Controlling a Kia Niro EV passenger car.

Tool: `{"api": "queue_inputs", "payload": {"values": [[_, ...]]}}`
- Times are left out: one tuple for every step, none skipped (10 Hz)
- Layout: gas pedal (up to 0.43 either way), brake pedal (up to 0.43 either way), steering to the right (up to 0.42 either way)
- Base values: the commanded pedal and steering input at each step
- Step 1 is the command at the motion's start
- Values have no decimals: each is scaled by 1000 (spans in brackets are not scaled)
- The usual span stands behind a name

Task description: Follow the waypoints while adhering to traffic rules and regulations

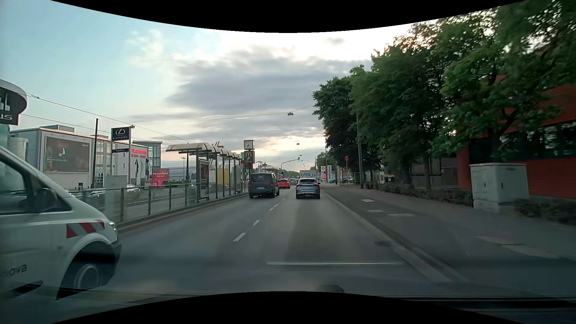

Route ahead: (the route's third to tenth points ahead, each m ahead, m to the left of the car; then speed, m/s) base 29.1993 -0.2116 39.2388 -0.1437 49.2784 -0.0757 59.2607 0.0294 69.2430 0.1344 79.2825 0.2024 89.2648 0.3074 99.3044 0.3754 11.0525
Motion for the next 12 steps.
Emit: {"api": "queue_inputs", "payload": {"values": [[47, 0, -3], [47, 0, -3], [47, 0, -3], [47, 0, -3], [47, 0, -3], [47, 0, -3], [47, 0, -3], [39, 0, -3], [39, 0, -3], [39, 0, -3], [39, 0, -3], [39, 0, -3]]}}
